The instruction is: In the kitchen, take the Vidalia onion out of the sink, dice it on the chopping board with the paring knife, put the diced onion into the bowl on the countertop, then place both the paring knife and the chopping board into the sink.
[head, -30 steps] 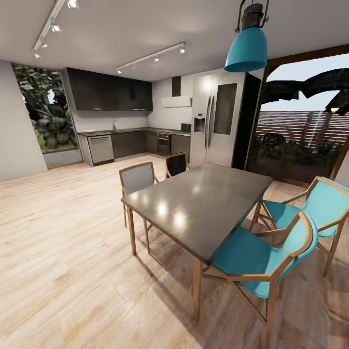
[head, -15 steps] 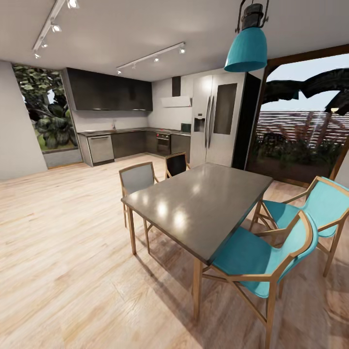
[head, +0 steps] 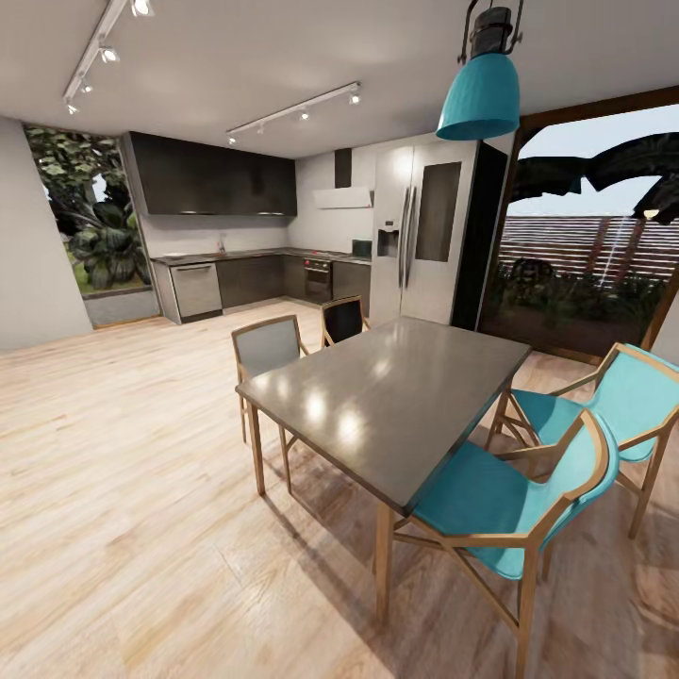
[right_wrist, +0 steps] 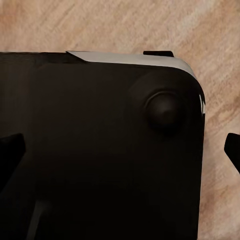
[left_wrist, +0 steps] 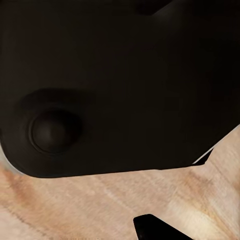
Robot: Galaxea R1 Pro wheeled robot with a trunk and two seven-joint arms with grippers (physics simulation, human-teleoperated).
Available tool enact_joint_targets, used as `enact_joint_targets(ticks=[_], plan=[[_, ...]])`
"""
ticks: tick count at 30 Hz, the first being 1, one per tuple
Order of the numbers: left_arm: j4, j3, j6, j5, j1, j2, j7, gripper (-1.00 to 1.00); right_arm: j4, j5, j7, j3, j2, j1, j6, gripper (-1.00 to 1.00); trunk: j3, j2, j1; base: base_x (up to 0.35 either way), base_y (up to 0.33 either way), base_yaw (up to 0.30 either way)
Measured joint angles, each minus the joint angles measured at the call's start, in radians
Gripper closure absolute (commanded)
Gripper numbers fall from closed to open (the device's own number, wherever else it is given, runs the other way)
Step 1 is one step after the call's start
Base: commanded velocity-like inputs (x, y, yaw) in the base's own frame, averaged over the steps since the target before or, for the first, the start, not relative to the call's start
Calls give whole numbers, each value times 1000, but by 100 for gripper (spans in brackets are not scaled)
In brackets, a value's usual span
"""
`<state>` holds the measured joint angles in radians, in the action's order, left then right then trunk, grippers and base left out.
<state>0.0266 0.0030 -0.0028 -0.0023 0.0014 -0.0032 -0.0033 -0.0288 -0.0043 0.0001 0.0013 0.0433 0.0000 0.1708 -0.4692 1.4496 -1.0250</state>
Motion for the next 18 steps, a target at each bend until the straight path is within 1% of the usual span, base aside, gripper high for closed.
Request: enact_joint_targets(ticks=[6, 13, 18], plan=[[2, 0, 0, 0, 0, 1, 1, -100, 0, 2, 0, -1, -7, 0, 0, -100, 0, 0, 0, 0, 0, 0], [25, 1, 2, 2, 0, -1, 4, -100, 0, 2, 0, -1, -4, 0, 0, -100, 0, 0, 0, 0, 0, 0], [34, 1, 0, 3, 0, -2, 1, -100, 0, 3, 0, -1, -8, 0, 1, -100, 0, 0, 0, 0, 0, 0]])
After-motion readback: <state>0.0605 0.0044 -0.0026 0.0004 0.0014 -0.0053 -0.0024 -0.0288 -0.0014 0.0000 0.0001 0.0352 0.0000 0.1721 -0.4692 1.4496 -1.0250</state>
